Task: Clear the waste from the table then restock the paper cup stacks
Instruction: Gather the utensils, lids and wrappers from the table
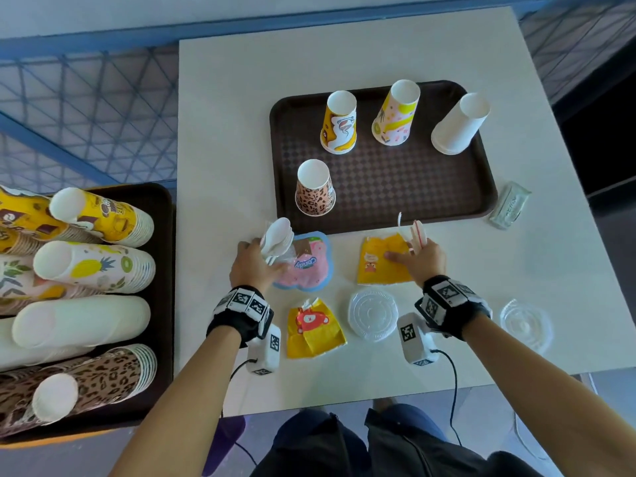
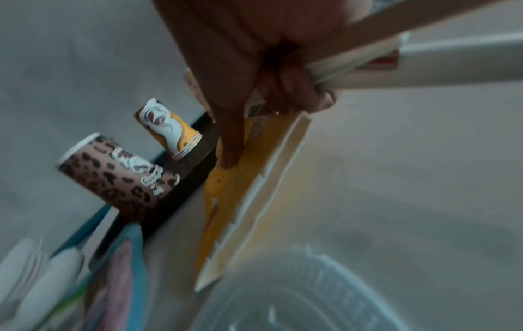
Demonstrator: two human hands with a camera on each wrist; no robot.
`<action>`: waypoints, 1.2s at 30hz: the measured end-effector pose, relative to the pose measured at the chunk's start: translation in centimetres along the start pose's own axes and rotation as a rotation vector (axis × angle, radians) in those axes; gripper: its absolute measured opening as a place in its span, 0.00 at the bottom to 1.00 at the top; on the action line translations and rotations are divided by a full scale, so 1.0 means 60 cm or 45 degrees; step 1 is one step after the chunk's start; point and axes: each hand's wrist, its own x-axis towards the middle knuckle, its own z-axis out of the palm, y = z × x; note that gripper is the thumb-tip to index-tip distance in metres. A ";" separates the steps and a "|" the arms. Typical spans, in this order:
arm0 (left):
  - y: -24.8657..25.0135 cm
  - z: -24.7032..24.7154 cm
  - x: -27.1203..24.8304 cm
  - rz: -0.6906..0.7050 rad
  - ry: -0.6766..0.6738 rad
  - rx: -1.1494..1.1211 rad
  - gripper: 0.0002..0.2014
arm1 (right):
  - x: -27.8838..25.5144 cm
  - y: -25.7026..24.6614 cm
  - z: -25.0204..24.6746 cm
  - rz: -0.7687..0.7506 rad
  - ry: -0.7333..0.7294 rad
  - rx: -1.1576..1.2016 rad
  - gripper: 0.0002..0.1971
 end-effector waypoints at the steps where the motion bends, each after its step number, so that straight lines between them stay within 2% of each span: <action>1: -0.003 -0.001 -0.002 -0.011 0.002 -0.035 0.26 | 0.001 0.005 -0.004 0.021 -0.014 0.081 0.25; 5: -0.023 -0.016 -0.018 -0.077 0.064 -0.477 0.20 | -0.009 0.013 -0.036 0.062 -0.053 0.447 0.12; 8: -0.029 -0.051 -0.053 -0.115 0.110 -0.847 0.16 | -0.028 0.012 -0.064 0.025 -0.095 0.596 0.12; 11: -0.035 -0.078 -0.100 -0.143 0.061 -1.009 0.07 | -0.043 0.019 -0.079 0.029 -0.194 0.638 0.10; 15: -0.045 -0.050 -0.162 -0.139 -0.134 -0.922 0.08 | -0.054 0.033 -0.082 0.041 -0.204 0.611 0.11; 17: -0.049 -0.015 -0.181 -0.177 -0.162 -0.873 0.06 | -0.055 0.039 -0.084 0.059 -0.169 0.621 0.13; 19: -0.054 0.018 -0.192 -0.210 -0.144 -0.821 0.08 | -0.052 0.046 -0.092 0.097 -0.133 0.651 0.16; 21: -0.054 0.041 -0.197 -0.205 -0.120 -0.768 0.18 | -0.040 0.057 -0.106 0.125 -0.069 0.668 0.18; 24: -0.048 0.065 -0.202 -0.200 -0.073 -0.671 0.37 | -0.017 0.071 -0.142 0.156 0.056 0.746 0.18; 25: -0.044 0.072 -0.203 -0.204 -0.052 -0.620 0.40 | -0.009 0.073 -0.156 0.171 0.091 0.761 0.18; 31: -0.021 0.099 -0.196 -0.273 0.067 -0.355 0.31 | 0.070 0.096 -0.230 0.311 0.223 0.787 0.20; 36: -0.019 0.105 -0.177 -0.388 0.064 -0.324 0.31 | 0.147 0.116 -0.250 0.264 0.255 0.681 0.18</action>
